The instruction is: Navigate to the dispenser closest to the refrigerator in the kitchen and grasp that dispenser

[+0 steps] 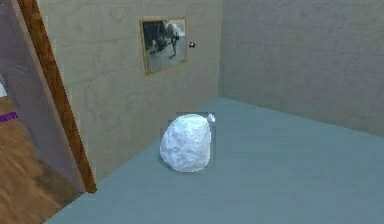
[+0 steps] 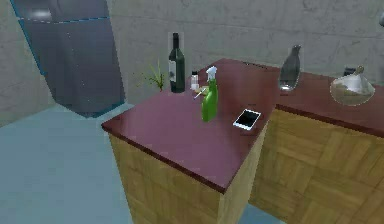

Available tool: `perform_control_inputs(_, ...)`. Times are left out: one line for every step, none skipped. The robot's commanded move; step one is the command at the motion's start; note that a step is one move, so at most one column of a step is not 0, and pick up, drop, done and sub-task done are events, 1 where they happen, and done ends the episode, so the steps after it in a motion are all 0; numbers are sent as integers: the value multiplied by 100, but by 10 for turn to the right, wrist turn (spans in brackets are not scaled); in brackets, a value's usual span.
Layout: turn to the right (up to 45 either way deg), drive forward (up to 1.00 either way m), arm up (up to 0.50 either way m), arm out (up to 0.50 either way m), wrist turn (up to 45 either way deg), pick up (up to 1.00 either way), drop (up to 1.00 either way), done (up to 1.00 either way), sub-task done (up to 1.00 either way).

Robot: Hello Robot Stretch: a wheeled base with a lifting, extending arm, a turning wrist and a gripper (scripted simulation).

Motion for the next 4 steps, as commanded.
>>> perform_control_inputs(210,0,0,0,0,0,0,0,0)
perform_control_inputs(0,80,0,0,0,0,0,0,0)
perform_control_inputs(450,0,0,0,0,0,0,0,0)
perform_control_inputs(150,0,0,0,0,0,0,0,0)
